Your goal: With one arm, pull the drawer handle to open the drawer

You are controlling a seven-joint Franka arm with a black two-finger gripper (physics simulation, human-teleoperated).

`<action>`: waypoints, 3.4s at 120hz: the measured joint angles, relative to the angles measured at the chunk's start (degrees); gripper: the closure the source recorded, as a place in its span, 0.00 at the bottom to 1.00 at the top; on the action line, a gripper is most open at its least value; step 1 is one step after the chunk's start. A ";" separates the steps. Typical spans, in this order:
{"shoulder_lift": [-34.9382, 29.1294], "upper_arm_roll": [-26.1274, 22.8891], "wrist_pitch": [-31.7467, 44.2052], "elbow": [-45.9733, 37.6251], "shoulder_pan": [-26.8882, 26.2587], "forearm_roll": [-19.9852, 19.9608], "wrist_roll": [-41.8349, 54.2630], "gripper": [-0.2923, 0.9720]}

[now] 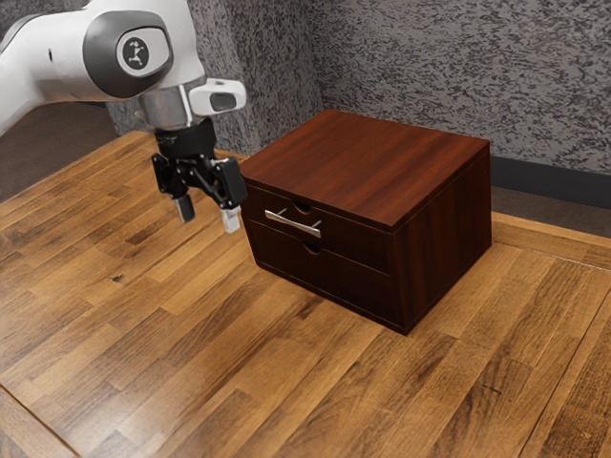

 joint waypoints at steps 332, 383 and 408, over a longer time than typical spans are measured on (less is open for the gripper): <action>-8.98 14.76 49.64 -30.06 -14.73 -4.58 107.67 0.31; -8.96 14.76 50.46 -30.41 -14.63 -5.24 108.83 0.45; -8.58 14.59 50.54 -30.42 -15.06 -6.08 109.13 0.50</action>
